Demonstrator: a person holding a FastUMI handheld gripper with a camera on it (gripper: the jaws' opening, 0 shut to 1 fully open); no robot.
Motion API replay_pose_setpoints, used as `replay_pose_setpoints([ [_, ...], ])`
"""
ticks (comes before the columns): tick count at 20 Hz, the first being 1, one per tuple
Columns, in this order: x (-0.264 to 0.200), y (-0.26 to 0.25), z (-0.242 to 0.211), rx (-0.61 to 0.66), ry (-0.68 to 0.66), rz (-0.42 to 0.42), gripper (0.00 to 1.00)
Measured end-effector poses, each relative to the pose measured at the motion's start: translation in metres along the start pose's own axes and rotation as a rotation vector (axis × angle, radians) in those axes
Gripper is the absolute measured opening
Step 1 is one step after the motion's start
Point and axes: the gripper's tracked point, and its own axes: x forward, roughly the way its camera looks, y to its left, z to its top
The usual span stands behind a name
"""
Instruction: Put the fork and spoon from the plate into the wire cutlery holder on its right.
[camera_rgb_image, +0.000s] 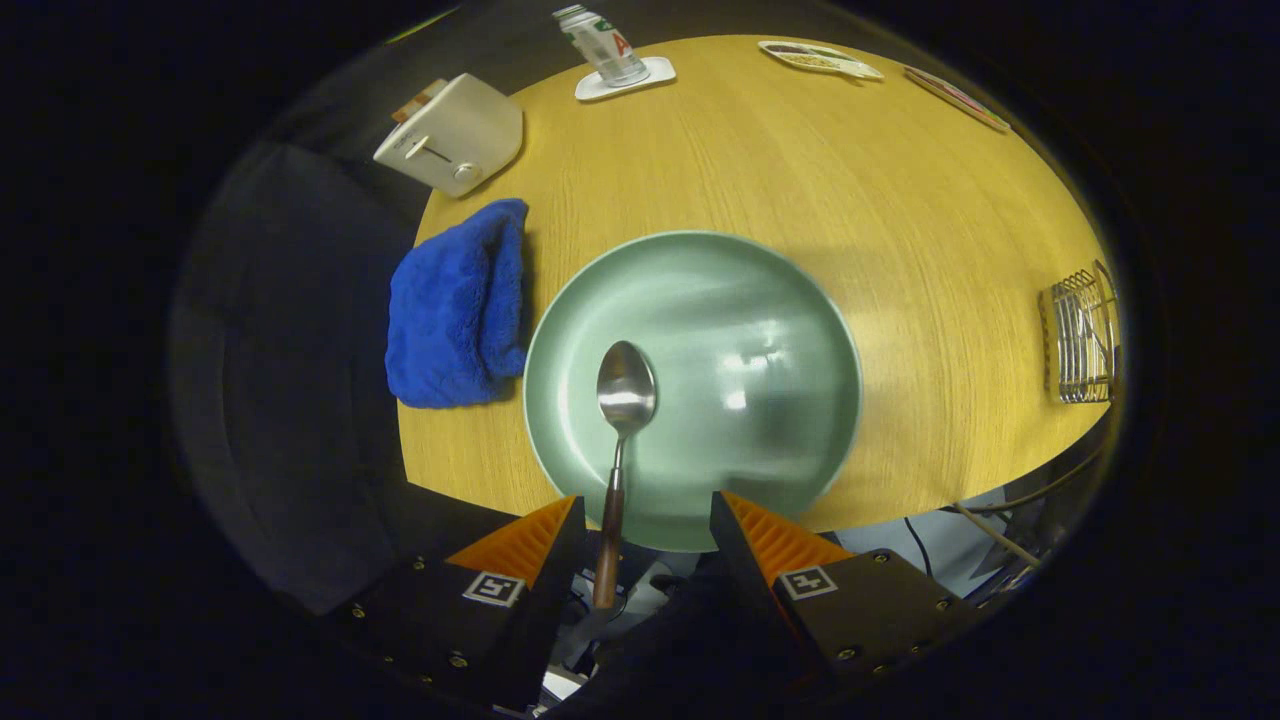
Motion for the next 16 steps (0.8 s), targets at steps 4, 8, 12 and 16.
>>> replay_pose_setpoints([
  [4,0.016,0.009,-0.002,-0.041,0.032,-0.004,0.74],
  [8,0.029,0.011,-0.008,-0.049,0.065,-0.010,0.74],
  [12,0.036,0.017,-0.011,-0.024,0.097,0.033,0.39],
  [16,0.031,0.015,-0.012,0.009,0.092,0.027,0.11],
])
